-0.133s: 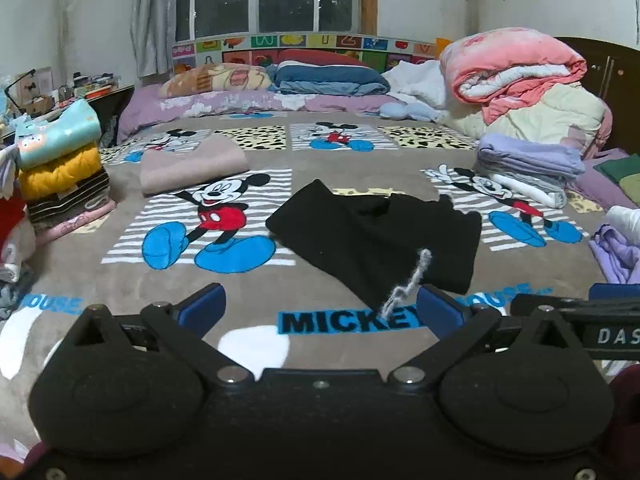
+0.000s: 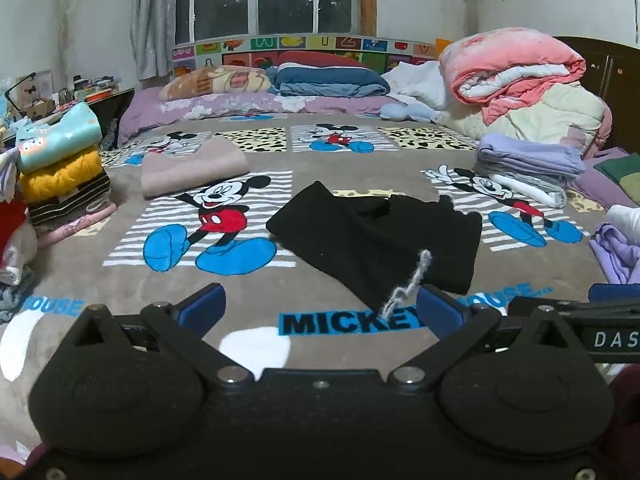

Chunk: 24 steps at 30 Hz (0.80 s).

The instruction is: Fold clothes

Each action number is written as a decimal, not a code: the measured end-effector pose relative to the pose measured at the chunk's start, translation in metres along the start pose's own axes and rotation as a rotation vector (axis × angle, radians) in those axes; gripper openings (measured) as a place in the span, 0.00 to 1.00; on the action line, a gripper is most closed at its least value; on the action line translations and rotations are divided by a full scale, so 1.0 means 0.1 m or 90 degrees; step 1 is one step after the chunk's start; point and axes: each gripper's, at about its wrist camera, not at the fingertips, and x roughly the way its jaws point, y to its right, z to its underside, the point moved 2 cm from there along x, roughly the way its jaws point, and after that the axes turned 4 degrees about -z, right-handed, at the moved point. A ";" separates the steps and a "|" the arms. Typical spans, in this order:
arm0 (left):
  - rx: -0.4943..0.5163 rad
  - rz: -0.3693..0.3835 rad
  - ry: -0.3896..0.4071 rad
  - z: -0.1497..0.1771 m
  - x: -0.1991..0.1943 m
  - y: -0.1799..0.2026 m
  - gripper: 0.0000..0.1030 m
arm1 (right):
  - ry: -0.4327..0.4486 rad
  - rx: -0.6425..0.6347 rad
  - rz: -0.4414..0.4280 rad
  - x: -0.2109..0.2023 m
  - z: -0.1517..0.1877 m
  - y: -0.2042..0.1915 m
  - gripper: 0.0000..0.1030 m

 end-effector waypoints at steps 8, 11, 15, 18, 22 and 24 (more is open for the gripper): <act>0.000 0.001 0.008 0.02 -0.01 -0.02 1.00 | 0.007 -0.004 0.005 -0.02 0.02 -0.02 1.00; -0.001 0.002 0.009 0.03 -0.03 -0.01 1.00 | 0.004 -0.010 0.008 -0.04 0.04 -0.07 1.00; -0.003 0.003 0.009 0.03 -0.04 -0.02 1.00 | 0.000 -0.009 0.006 -0.03 0.00 -0.03 1.00; -0.004 0.004 0.008 0.03 -0.04 -0.03 1.00 | 0.000 -0.009 0.006 -0.03 0.00 -0.04 1.00; -0.005 0.005 0.006 0.03 -0.04 -0.03 1.00 | -0.001 -0.010 0.006 -0.04 0.00 -0.03 1.00; -0.005 0.006 0.005 0.03 -0.04 -0.04 1.00 | -0.001 -0.010 0.006 -0.05 0.00 -0.04 1.00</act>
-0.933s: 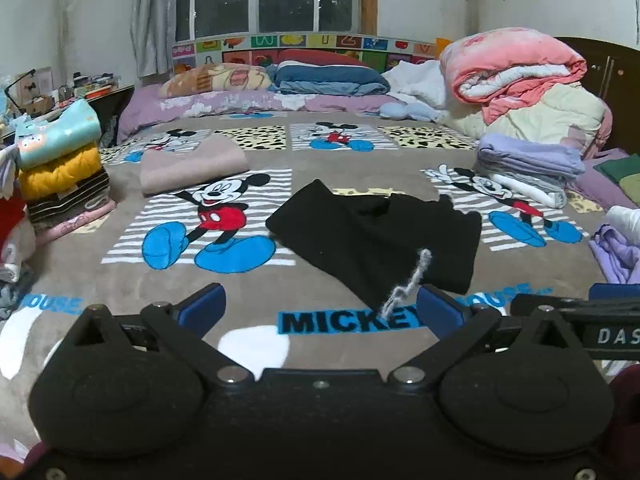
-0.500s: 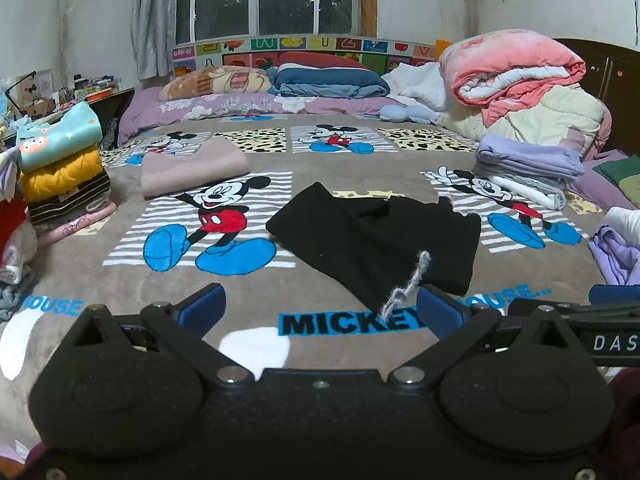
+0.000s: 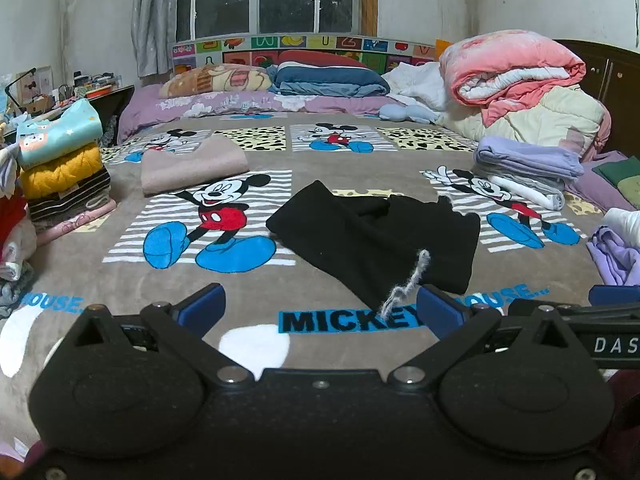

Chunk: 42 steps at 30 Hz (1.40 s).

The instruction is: Fold clothes

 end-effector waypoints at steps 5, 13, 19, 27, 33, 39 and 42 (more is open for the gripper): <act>0.001 0.002 -0.002 0.00 0.01 -0.01 1.00 | 0.000 -0.001 0.001 -0.01 0.01 -0.01 1.00; 0.001 0.004 -0.003 0.00 0.00 -0.01 1.00 | 0.000 -0.003 0.003 -0.02 0.01 -0.03 1.00; 0.001 0.006 -0.001 -0.01 -0.01 -0.01 1.00 | 0.001 -0.005 0.005 -0.03 0.01 -0.03 1.00; 0.000 0.007 0.001 -0.02 -0.02 0.01 1.00 | 0.004 -0.006 0.008 -0.04 0.00 -0.02 1.00; -0.004 0.004 -0.007 -0.03 0.03 0.02 1.00 | 0.002 -0.007 0.006 -0.03 0.00 -0.03 1.00; -0.007 0.013 -0.025 0.01 0.16 0.05 1.00 | -0.009 -0.001 -0.002 0.07 0.01 0.03 1.00; -0.020 0.027 -0.041 0.07 0.28 0.06 1.00 | -0.016 0.015 -0.010 0.17 0.03 0.10 1.00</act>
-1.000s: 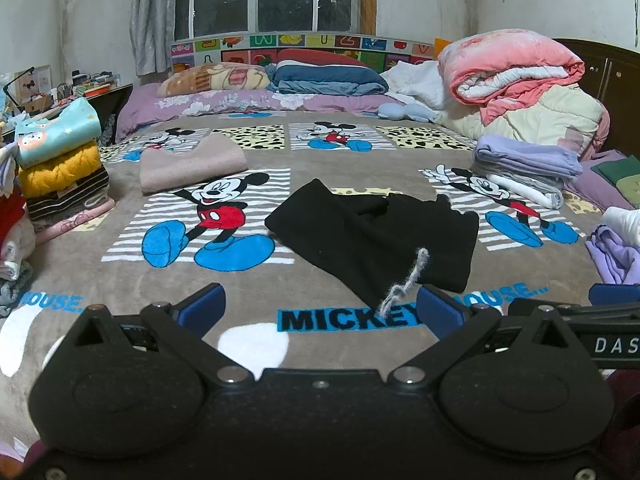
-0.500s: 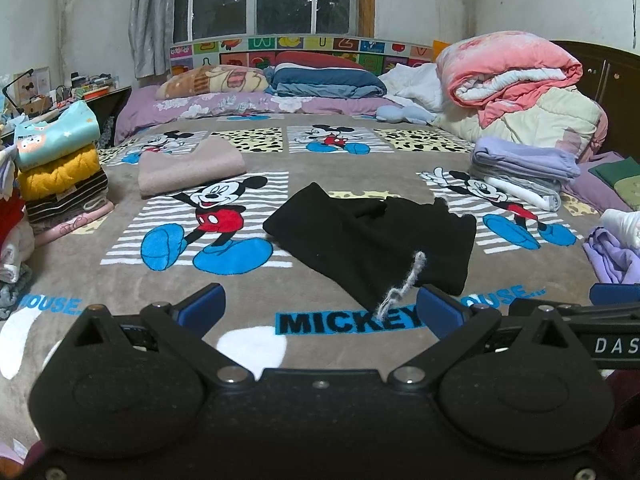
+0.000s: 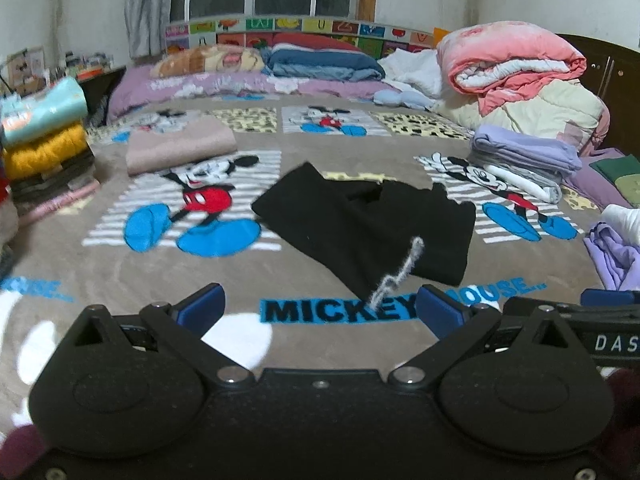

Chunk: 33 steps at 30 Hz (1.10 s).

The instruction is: Fold clothes

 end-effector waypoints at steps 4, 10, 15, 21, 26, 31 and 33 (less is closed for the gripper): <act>-0.006 0.025 -0.030 0.12 0.23 0.04 1.00 | -0.001 0.028 -0.030 0.18 0.03 0.15 1.00; -0.014 0.026 -0.036 0.29 0.53 0.11 1.00 | 0.002 0.080 -0.100 0.50 0.06 0.46 1.00; 0.032 0.046 -0.083 0.34 0.76 0.24 1.00 | 0.000 0.119 -0.165 0.87 0.13 0.71 1.00; 0.071 0.040 -0.071 0.39 0.92 0.37 1.00 | 0.002 0.167 -0.244 1.14 0.10 0.97 0.96; 0.134 0.030 -0.028 0.37 1.00 0.50 0.98 | 0.025 0.206 -0.276 1.35 -0.02 1.23 0.91; 0.192 0.017 -0.016 0.35 1.18 0.64 0.82 | 0.022 0.199 -0.273 1.53 -0.07 1.26 0.87; 0.212 0.009 -0.013 0.33 1.25 0.68 0.74 | 0.024 0.204 -0.276 1.56 -0.09 1.26 0.87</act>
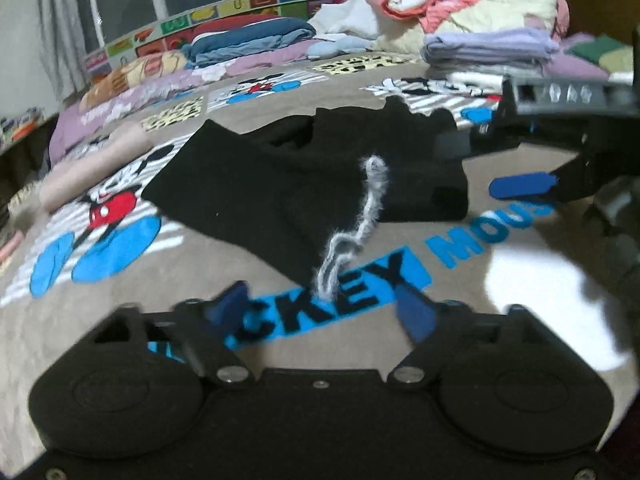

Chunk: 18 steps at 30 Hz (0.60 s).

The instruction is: Fold clothes

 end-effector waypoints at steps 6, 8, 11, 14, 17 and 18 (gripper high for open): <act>0.052 -0.011 0.017 -0.11 0.19 0.07 0.65 | 0.011 0.053 -0.027 0.06 -0.07 0.10 0.83; 0.073 -0.017 0.024 -0.14 0.25 0.10 0.56 | 0.015 0.064 -0.032 0.09 -0.08 0.13 0.82; 0.081 -0.022 0.026 -0.20 0.33 0.09 0.44 | 0.022 0.075 -0.036 0.12 -0.10 0.14 0.82; 0.072 -0.032 0.031 -0.27 0.38 0.03 0.18 | 0.027 0.079 -0.035 0.15 -0.11 0.15 0.82; 0.027 -0.036 0.050 -0.35 0.36 -0.17 0.12 | 0.029 0.074 -0.032 0.18 -0.11 0.15 0.82; 0.011 -0.038 0.057 -0.39 0.34 -0.25 0.10 | 0.029 0.073 -0.032 0.18 -0.11 0.15 0.82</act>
